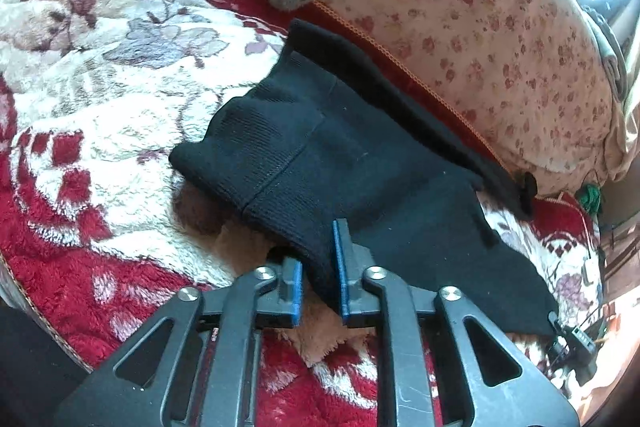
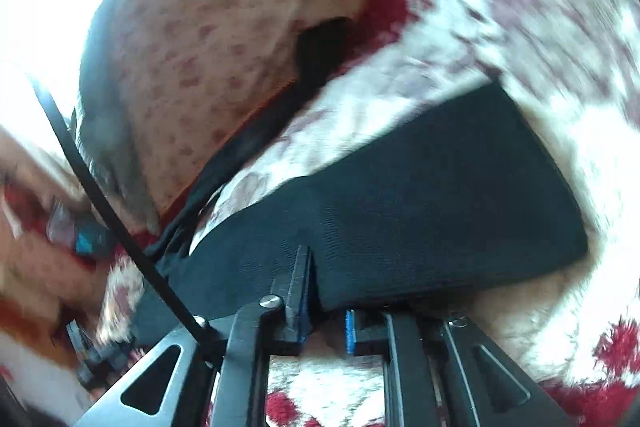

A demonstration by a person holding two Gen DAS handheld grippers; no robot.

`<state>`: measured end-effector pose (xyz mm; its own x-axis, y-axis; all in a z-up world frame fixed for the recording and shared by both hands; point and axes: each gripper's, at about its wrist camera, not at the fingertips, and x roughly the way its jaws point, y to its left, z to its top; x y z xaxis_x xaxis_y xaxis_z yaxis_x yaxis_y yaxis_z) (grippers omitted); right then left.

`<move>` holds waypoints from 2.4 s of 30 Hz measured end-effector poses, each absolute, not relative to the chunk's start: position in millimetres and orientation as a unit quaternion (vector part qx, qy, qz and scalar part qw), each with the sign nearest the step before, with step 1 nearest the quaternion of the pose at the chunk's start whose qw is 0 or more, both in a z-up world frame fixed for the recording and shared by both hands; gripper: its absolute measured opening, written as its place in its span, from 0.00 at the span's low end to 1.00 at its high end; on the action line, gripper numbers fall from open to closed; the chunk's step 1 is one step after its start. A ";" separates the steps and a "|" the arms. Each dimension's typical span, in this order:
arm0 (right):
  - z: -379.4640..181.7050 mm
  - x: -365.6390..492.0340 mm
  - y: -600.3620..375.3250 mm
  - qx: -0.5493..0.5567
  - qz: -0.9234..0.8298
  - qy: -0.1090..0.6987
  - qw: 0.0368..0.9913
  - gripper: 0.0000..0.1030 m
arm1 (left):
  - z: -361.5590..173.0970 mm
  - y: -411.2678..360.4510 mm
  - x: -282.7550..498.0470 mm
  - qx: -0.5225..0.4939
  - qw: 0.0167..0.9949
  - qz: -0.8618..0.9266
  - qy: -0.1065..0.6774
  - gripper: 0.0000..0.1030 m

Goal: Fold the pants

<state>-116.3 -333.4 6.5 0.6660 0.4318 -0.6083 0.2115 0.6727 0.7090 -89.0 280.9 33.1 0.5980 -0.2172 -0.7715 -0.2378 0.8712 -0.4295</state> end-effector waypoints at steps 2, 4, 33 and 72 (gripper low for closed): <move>8.0 -119.3 -341.9 0.407 0.052 0.398 0.821 0.14 | 34.5 287.1 -89.8 -0.254 0.858 0.013 0.446 0.18; 14.1 -121.6 -348.4 0.393 0.026 0.396 0.830 0.17 | 35.3 291.1 -89.5 -0.249 0.859 0.024 0.447 0.21; 65.1 -38.7 -286.0 0.261 0.047 0.424 0.866 0.28 | 81.1 233.1 -28.9 -0.213 0.869 -0.031 0.446 0.53; 24.1 191.2 -280.2 0.151 -0.012 0.486 0.861 0.39 | 18.5 188.3 120.9 -0.306 0.794 -0.036 0.523 0.53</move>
<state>191.2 -280.2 24.1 0.5278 0.1259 -0.8400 0.1673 0.9542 0.2481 120.9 188.3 18.5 0.4501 -0.3775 -0.8093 -0.2635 0.8098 -0.5242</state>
